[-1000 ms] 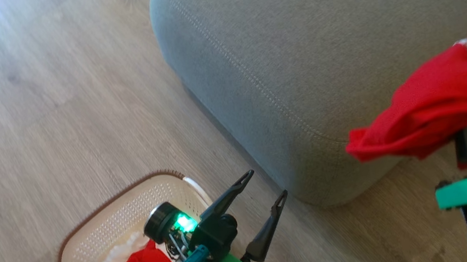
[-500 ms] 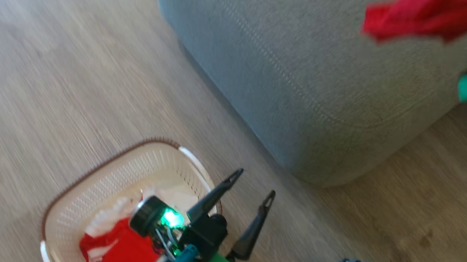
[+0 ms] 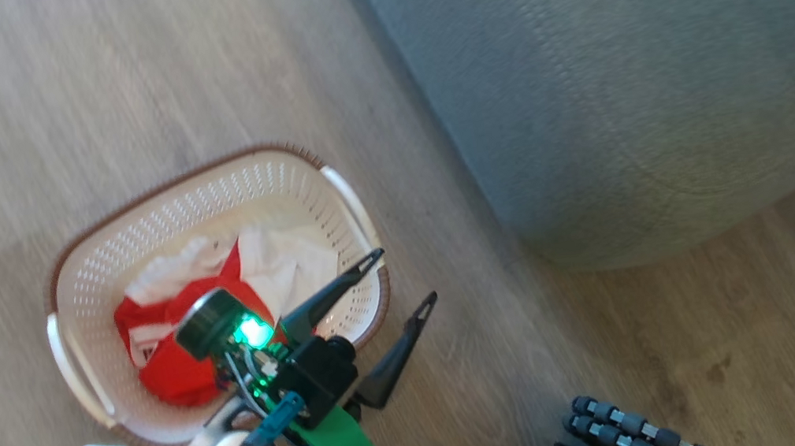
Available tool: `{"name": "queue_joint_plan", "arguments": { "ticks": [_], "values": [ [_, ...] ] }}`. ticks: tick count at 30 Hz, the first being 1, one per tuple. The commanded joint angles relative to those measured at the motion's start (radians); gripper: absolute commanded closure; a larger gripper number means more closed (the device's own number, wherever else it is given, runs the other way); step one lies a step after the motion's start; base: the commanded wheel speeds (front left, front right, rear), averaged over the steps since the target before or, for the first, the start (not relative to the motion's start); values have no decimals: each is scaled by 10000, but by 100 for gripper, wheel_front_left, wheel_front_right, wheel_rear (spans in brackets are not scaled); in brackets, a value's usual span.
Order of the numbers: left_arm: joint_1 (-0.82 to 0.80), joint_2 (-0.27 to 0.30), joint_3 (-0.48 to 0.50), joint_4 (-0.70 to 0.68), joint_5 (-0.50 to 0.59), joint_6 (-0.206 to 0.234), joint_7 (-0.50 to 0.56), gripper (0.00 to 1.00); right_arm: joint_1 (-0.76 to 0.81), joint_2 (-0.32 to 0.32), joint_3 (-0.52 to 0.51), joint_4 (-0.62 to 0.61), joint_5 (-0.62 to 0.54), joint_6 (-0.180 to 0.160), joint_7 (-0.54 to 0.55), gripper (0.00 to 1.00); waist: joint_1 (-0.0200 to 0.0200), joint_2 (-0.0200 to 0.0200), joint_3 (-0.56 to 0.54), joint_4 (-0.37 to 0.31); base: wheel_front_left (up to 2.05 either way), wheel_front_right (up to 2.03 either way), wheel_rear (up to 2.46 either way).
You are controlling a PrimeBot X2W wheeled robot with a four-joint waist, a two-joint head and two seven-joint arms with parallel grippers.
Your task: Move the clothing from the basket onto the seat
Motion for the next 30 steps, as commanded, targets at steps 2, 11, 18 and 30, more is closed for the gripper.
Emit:
{"name": "queue_joint_plan", "arguments": {
  "ticks": [2, 11, 18, 30],
  "values": [
    [-338, 220, 168, -448, -18, -12, -49, 0, -807, -459, -150, 631, -140, -2, -61, 100, -1, 0, 536, 437, 0, 0, 0],
    [-687, 509, 111, -669, -40, -12, -49, 0, -2769, -1239, -919, 3798, -1473, -2, -57, 100, -1, 0, 1269, 964, 0, 0, 0],
    [-887, 585, 97, -655, -2, -12, -49, 0, -3077, -1325, -1750, 5720, -2646, -2, 350, 100, -1, 0, 1599, 1192, 0, 0, 0],
    [-855, 536, 143, -558, 9, -12, -49, 0, -3155, -1226, -2616, 6720, -3680, -2, 257, 0, -1, 0, 1441, 1047, 0, 0, 0]
  ]
}}
